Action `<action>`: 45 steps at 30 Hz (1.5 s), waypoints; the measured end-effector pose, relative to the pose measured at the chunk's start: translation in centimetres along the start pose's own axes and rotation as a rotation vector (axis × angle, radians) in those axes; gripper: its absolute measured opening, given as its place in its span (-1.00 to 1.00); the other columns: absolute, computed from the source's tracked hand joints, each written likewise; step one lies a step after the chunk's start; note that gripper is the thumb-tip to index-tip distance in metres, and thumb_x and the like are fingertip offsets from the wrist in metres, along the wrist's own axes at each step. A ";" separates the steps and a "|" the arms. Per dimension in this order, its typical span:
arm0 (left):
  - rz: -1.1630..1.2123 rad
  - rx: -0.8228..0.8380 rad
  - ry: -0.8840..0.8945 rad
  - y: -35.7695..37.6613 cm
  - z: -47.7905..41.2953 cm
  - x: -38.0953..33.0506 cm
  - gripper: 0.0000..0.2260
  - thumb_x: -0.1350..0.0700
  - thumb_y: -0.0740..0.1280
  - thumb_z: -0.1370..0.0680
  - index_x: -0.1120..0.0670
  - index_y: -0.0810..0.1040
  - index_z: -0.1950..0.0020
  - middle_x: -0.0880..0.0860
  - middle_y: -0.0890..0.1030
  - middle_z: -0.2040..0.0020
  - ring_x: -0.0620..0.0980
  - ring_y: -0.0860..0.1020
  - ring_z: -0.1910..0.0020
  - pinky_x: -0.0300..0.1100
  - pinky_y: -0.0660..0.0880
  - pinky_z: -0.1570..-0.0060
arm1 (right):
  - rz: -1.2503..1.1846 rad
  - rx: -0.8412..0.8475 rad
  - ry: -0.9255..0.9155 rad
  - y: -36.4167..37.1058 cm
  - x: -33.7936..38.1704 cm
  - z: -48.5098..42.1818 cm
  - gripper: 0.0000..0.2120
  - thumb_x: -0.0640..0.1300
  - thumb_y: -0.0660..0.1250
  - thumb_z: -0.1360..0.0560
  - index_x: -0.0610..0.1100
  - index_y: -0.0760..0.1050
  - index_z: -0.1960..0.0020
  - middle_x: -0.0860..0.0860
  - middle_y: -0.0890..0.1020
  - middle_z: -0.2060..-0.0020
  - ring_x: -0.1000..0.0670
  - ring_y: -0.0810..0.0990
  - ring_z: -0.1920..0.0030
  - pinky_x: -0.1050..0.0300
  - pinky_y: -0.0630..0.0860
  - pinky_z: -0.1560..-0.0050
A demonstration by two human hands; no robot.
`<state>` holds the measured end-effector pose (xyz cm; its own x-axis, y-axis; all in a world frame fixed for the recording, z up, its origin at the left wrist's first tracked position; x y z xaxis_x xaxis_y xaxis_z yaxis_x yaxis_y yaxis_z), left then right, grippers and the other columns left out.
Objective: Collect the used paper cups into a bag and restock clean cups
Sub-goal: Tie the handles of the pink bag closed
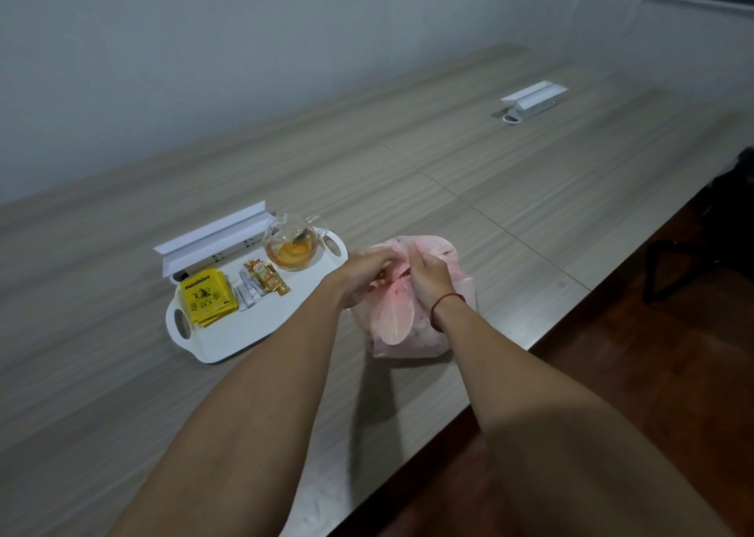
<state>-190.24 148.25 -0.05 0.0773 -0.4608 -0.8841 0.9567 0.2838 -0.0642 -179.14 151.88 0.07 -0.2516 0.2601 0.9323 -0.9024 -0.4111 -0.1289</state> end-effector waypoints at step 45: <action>0.071 0.073 -0.027 -0.9 -0.1 -0.7 -0.74 0.14 0.08 -0.55 0.05 0.40 0.32 0.06 0.42 0.40 -0.10 0.34 0.53 -0.27 0.26 0.49 | -0.308 0.194 0.101 0.9 -0.9 -2.3 -0.63 -0.02 0.07 -0.64 -0.24 0.56 -0.04 -0.12 0.62 0.32 -0.01 0.59 0.34 0.17 0.55 0.24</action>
<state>-191.16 148.39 0.56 0.1526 -0.4642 -0.8725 0.9663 0.2551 0.0333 -180.55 153.29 -1.62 -0.0204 0.4786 0.8778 -0.8606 -0.4552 0.2282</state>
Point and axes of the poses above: each hand's wrist, its own z-axis away from the middle knuckle, its own y-axis out of the palm, x = y × z, the point moved 4 cm from there along -z, towards the middle knuckle
